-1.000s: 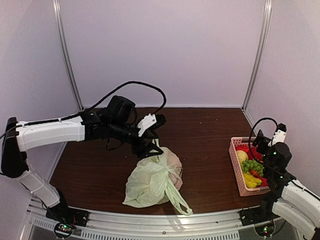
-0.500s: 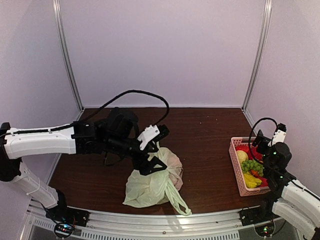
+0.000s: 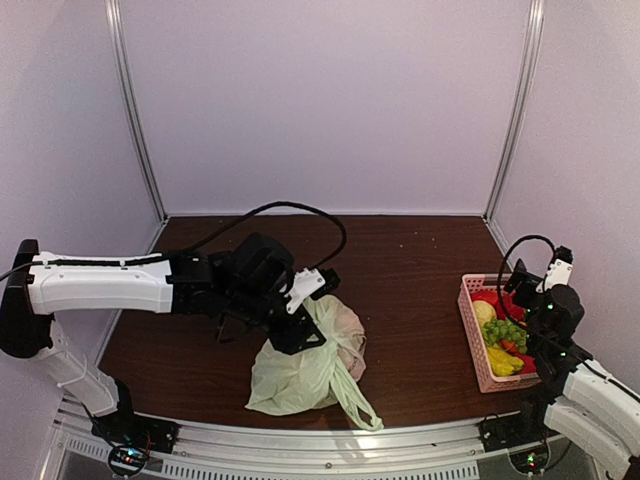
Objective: Untie the knot of the plastic bag and take out the fruit
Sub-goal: Untie the bag handles from the takeout bag.
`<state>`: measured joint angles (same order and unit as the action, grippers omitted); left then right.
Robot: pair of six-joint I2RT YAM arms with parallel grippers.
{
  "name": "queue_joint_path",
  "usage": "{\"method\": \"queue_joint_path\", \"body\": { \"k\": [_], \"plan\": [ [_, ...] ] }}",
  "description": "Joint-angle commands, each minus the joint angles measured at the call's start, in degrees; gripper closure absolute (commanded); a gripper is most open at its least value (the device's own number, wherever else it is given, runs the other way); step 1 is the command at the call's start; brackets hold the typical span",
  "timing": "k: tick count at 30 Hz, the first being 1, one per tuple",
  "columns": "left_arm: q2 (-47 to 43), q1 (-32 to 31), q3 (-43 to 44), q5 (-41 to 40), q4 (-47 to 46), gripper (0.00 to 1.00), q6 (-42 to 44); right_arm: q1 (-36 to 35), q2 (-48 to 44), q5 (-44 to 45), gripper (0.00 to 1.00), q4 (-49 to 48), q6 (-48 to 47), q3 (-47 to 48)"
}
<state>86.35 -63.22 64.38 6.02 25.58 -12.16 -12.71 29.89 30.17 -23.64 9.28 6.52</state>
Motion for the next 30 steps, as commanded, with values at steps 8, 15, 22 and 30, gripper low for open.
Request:
{"method": "queue_joint_path", "body": {
  "k": [8,15,22,30],
  "plan": [
    [0.3,0.2,0.3,2.1,1.1,0.91,3.2,0.3,3.4,-9.2,0.1,5.2,-1.8,6.3],
    [-1.5,2.4,-1.1,9.3,0.0,1.0,15.0,-2.7,11.3,-23.7,0.17,16.0,-1.6,20.2],
    [-4.8,9.7,-6.0,19.4,-8.1,1.0,16.4,-18.9,24.5,-36.2,0.14,20.7,-1.0,28.2],
    [-5.4,10.0,-5.4,20.4,-7.5,1.0,14.0,-32.1,30.8,-39.8,0.14,14.8,6.9,26.5]
  ]
}}
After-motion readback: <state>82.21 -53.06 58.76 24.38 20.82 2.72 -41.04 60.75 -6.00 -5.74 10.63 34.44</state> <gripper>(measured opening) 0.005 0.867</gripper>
